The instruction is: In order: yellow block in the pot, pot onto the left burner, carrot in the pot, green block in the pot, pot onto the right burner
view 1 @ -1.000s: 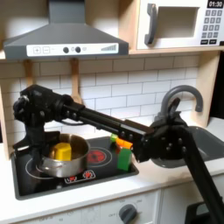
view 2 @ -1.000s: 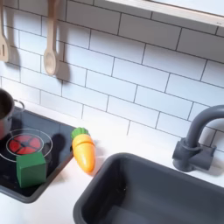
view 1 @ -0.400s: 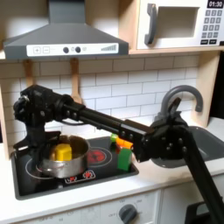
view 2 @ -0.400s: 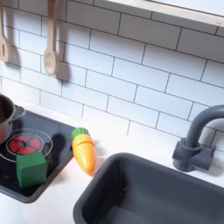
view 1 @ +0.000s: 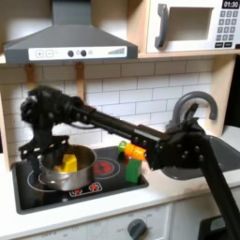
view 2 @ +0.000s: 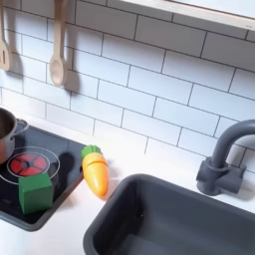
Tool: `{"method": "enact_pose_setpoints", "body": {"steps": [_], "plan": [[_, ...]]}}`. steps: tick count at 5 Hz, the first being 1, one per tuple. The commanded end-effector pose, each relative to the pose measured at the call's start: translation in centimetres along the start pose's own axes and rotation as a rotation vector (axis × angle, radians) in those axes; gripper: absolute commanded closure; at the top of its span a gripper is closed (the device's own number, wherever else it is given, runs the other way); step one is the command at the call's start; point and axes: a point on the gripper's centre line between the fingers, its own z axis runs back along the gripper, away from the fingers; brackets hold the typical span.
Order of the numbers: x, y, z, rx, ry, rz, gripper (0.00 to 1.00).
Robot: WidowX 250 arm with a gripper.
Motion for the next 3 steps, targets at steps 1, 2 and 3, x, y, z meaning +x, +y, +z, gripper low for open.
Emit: {"method": "enact_pose_setpoints", "body": {"steps": [1, 2, 3], "plan": [[1.0, -3.6, 5.3, 0.08, -0.115, -0.088, 0.0], [0.8, -5.7, 6.3, 0.097, -0.14, -0.132, 0.0], [0.6, -8.5, 5.5, 0.063, -0.122, -0.177, 0.0]]}}
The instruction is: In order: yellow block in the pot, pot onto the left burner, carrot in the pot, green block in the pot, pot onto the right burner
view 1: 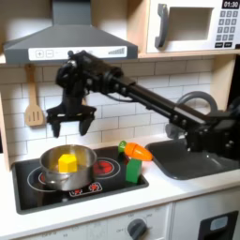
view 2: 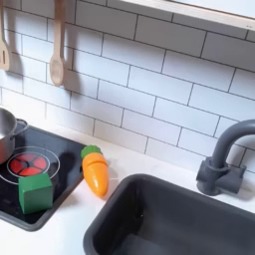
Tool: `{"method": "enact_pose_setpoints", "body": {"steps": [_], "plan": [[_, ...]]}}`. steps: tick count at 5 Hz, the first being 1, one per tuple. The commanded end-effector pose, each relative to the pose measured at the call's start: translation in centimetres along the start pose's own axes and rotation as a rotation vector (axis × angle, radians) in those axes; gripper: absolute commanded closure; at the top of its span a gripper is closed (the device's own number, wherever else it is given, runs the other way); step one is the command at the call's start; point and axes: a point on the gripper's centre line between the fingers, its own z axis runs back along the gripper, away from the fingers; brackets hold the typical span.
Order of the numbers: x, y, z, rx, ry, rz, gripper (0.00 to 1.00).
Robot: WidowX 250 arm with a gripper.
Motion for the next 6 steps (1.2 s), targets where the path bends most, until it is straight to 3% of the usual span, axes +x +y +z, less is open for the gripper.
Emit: {"method": "enact_pose_setpoints", "body": {"steps": [1, 3, 5, 6], "plan": [[0.0, -6.0, -1.7, -0.079, 0.026, -0.085, 0.0], [0.1, -10.6, -3.1, -0.128, 0.045, -0.159, 0.0], [0.1, -13.3, -3.4, -0.15, 0.038, -0.198, 0.0], [0.0, -13.8, -3.6, -0.146, 0.033, -0.195, 0.0]]}}
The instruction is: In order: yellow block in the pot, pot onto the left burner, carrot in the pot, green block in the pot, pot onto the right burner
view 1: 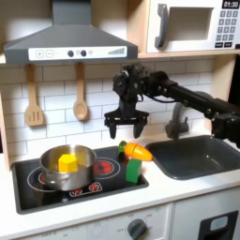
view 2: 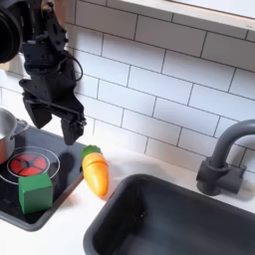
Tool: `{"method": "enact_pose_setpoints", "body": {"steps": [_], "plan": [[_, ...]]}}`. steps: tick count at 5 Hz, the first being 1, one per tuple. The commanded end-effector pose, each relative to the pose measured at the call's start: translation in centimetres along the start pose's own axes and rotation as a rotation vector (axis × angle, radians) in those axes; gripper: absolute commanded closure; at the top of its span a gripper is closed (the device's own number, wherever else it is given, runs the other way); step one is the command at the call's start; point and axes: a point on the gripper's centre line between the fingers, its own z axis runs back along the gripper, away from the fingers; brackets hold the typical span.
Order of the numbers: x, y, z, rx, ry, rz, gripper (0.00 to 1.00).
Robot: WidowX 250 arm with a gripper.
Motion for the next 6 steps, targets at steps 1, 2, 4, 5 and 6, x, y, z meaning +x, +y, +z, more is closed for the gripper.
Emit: {"method": "enact_pose_setpoints", "body": {"steps": [1, 2, 4, 5, 6], "plan": [[1.3, -1.0, -1.3, -0.007, -0.004, 0.027, 0.0], [1.9, -2.4, -2.1, -0.033, -0.012, 0.022, 0.0], [3.2, -4.2, -3.8, -0.034, 0.005, 0.048, 0.0], [2.6, -5.1, -4.5, -0.031, 0.03, 0.08, 0.0], [2.1, -5.5, -5.4, -0.045, 0.055, 0.135, 0.0]]}}
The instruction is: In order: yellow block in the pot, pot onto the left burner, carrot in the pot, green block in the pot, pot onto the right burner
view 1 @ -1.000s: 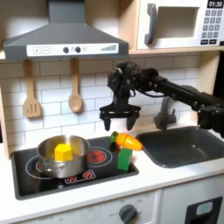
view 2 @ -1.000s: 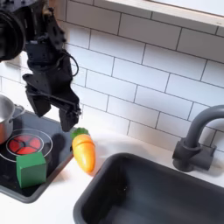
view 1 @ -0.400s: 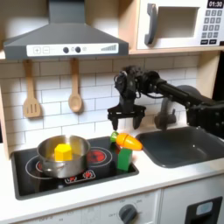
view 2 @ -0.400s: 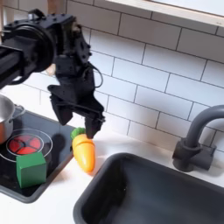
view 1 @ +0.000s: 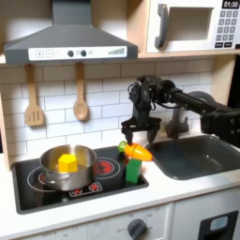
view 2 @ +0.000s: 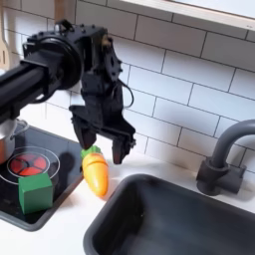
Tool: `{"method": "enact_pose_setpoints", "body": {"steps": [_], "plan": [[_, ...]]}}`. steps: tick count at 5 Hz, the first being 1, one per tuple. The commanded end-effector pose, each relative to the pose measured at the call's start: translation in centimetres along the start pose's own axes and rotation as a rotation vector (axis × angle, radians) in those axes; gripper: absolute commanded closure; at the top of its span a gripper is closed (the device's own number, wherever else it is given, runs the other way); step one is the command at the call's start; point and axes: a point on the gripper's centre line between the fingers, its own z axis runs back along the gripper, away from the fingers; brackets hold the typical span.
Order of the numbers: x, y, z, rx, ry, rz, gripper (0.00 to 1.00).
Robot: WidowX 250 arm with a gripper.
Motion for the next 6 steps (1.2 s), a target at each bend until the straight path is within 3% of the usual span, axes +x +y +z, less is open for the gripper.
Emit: {"method": "enact_pose_setpoints", "body": {"steps": [1, 2, 3, 4, 6], "plan": [[-0.8, -0.5, -0.3, 0.07, 0.013, 0.15, 0.0], [-1.2, -0.3, -0.9, 0.087, 0.019, 0.189, 0.0], [-1.3, -0.4, -0.3, 0.089, 0.005, 0.176, 0.0], [-1.9, -0.5, -0.9, 0.071, 0.017, 0.142, 0.0], [-3.6, 1.2, -1.5, 0.02, 0.042, 0.048, 0.0]]}}
